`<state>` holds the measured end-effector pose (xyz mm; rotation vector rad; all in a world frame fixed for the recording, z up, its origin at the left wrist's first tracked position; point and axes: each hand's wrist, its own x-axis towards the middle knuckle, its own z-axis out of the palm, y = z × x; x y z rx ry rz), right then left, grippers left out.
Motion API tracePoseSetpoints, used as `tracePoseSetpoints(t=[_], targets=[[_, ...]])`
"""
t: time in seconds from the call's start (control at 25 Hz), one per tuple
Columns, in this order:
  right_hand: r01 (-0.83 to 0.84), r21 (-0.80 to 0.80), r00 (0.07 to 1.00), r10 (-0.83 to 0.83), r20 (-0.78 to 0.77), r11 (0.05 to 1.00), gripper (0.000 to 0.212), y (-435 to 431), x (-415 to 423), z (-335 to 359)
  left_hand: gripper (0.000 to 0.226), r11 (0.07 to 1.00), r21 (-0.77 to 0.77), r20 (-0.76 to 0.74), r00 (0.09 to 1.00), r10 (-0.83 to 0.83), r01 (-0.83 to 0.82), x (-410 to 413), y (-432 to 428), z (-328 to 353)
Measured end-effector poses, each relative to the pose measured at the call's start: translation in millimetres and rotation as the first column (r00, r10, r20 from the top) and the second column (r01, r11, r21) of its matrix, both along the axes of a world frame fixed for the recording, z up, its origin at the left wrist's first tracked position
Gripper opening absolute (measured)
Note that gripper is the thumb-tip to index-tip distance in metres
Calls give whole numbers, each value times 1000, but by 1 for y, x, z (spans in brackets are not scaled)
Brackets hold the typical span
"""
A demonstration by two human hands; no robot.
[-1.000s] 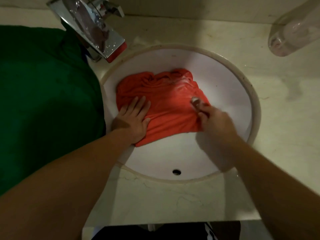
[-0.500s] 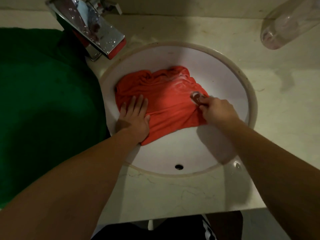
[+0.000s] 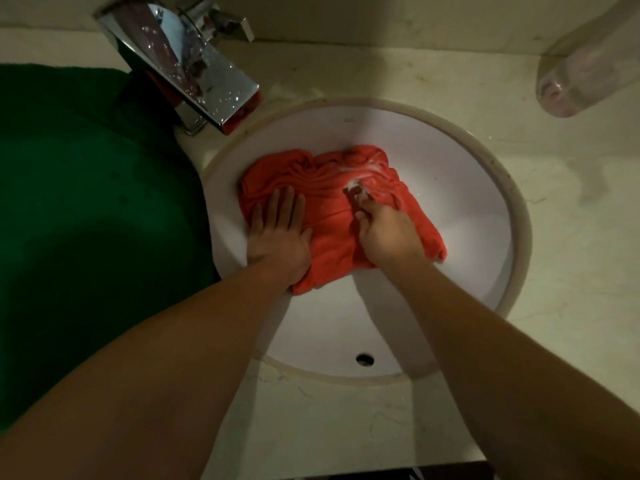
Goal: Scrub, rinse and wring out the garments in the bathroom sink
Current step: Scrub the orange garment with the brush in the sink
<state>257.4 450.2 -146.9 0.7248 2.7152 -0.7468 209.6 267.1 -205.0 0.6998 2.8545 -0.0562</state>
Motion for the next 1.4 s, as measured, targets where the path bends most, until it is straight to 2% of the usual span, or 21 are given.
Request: tracePoseSetpoints(t=[0.12,0.2,0.28,0.36,0.44,0.52,0.56,0.64,0.76,0.8,0.84,0.92,0.96,1.04,1.12,1.2,1.24,1.4], targets=[[-223,-151,970,205,-129,963,44,-41,37,13,66,999,-32,34,999,11,-10,0,-2,2],[-259,-123,963,247,-105,958,43,-21,50,24,64,998,-70,56,998,14,-10,2,-8,4],[-158,22,987,157,46,987,44,32,43,22,65,996,-86,54,998,37,-32,4,-12,9],[17,128,977,-44,209,992,43,69,31,29,65,994,-100,81,995,60,-52,10,-10,11],[42,68,990,-50,131,997,42,44,27,29,66,991,-116,109,991,83,-71,24,-6,14],[-137,-150,990,138,-3,979,43,-22,41,30,67,990,-90,123,985,118,-108,29,-4,16],[-217,-201,976,210,-52,955,45,-45,53,35,67,991,-71,131,983,125,-116,28,-3,18],[-267,-144,964,260,-62,953,47,-36,78,49,66,993,-52,137,985,108,-102,28,-8,15],[-119,141,982,95,165,983,38,35,84,50,68,993,-14,125,985,117,-116,30,-13,12],[-55,144,976,23,216,988,38,45,76,49,69,991,-32,120,984,129,-127,33,-7,15],[-1,66,980,-13,201,998,38,40,67,46,70,989,-47,128,981,145,-140,36,4,20],[35,-128,997,-26,71,991,37,0,57,39,71,986,-4,154,974,166,-167,40,25,22],[36,-168,999,-30,40,985,37,-20,60,39,69,987,36,167,975,146,-154,42,29,21],[-3,-85,999,-1,-46,996,40,-23,78,41,64,995,85,135,990,42,-53,44,20,10],[4,39,999,-6,52,999,40,20,84,53,64,997,75,114,993,-21,13,41,7,3],[166,61,965,-175,194,984,35,60,67,52,66,998,65,133,991,-24,15,39,5,3],[195,33,960,-198,200,980,35,59,53,48,68,998,55,129,991,-18,11,39,7,6],[-96,-161,995,101,26,982,36,-21,50,38,68,998,29,141,988,-58,55,33,-4,7]])
